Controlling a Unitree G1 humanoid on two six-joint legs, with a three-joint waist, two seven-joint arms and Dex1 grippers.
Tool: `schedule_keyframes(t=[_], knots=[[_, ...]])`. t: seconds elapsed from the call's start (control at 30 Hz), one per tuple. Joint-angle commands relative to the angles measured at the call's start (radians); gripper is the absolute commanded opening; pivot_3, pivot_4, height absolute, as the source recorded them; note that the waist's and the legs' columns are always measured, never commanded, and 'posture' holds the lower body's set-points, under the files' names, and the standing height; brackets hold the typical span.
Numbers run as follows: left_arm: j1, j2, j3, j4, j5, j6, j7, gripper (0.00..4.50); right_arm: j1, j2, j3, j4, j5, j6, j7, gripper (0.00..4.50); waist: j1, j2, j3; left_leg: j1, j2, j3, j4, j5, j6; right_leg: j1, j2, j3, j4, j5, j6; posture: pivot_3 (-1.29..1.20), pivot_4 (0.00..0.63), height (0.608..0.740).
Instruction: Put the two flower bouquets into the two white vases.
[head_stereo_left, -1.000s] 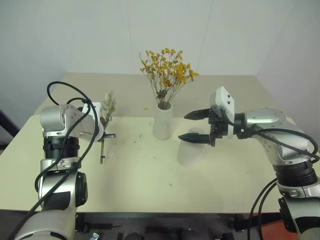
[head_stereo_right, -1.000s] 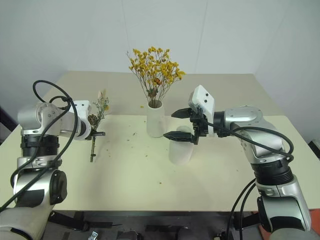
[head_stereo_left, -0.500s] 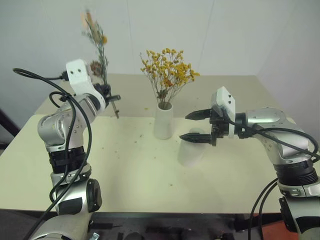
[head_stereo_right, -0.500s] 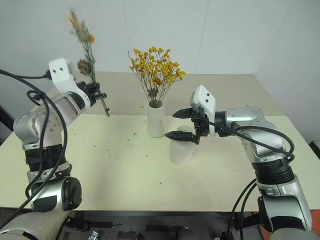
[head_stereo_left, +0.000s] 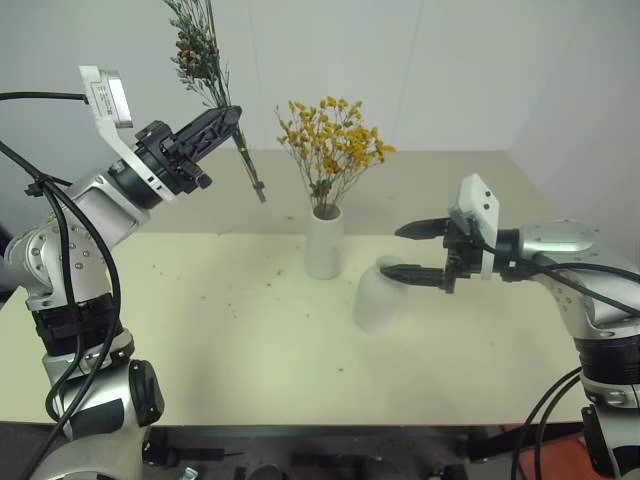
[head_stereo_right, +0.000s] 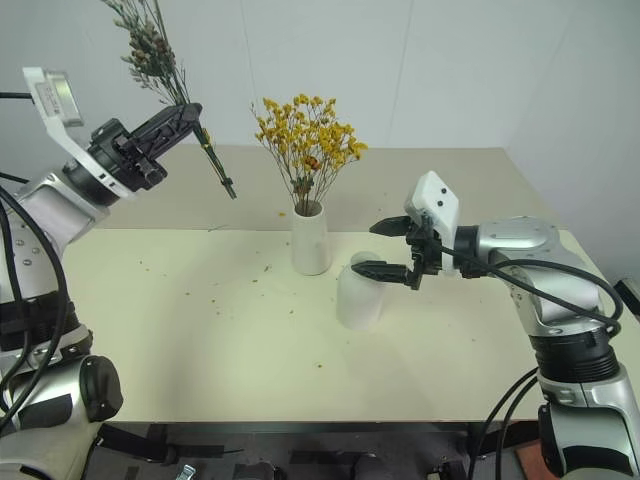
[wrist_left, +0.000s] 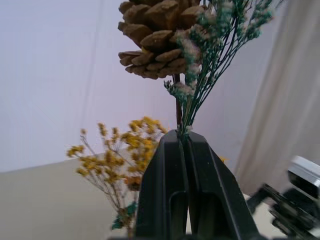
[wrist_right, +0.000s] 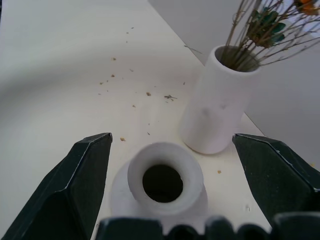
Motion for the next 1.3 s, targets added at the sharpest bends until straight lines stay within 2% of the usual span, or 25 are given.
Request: schedule_keyframes(t=[0.03,0.17,0.37,0.63,0.97,1.3], knots=[[-0.005,-0.014,-0.05,-0.021,-0.026,-0.034,-0.066,0.04,0.011,-0.03,-0.059,-0.053,0.021,0.016,-0.02,4.5,0.002,0.0,0.0,0.0,0.0,0.0,0.0,0.0,0.0,0.0,0.0,0.0,0.0,0.0,0.0,0.0,0.15,0.74],[-0.019,-0.06,-0.117,-0.008,-0.016,-0.067,-0.12,0.04,0.041,-0.058,-0.093,-0.082,0.03,0.036,-0.032,4.5,0.007,0.0,0.0,-0.001,0.0,0.0,0.0,0.0,0.0,0.0,0.0,-0.001,-0.001,0.0,0.0,0.0,0.15,0.74],[-0.079,-0.181,-0.274,0.064,0.028,-0.143,-0.246,0.04,0.106,-0.114,-0.162,-0.138,0.048,0.079,-0.06,4.5,0.014,0.0,0.0,-0.001,0.0,0.0,0.0,0.0,0.0,0.001,0.0,-0.001,-0.001,0.0,0.0,0.0,0.15,0.74],[-0.13,-0.304,-0.38,0.221,0.142,-0.28,-0.305,0.04,0.171,-0.142,-0.221,-0.217,0.091,0.136,-0.108,4.5,0.006,0.0,0.0,0.0,0.0,0.001,0.0,0.0,0.0,0.001,0.001,0.0,-0.001,0.0,0.0,0.0,0.15,0.74],[-0.149,-0.412,-0.442,0.378,0.293,-0.459,-0.327,0.04,0.238,-0.167,-0.273,-0.274,0.138,0.172,-0.155,4.5,0.006,0.0,0.0,-0.001,0.0,0.001,0.001,0.0,0.001,0.001,0.001,0.0,-0.002,0.0,0.0,0.0,0.15,0.74],[-0.109,-0.469,-0.472,0.382,0.371,-0.51,-0.311,0.04,0.264,-0.178,-0.288,-0.299,0.171,0.179,-0.186,4.5,0.011,0.0,0.0,-0.001,0.0,0.001,0.0,0.0,0.001,0.001,0.001,0.0,-0.002,0.0,0.0,0.0,0.15,0.74]])
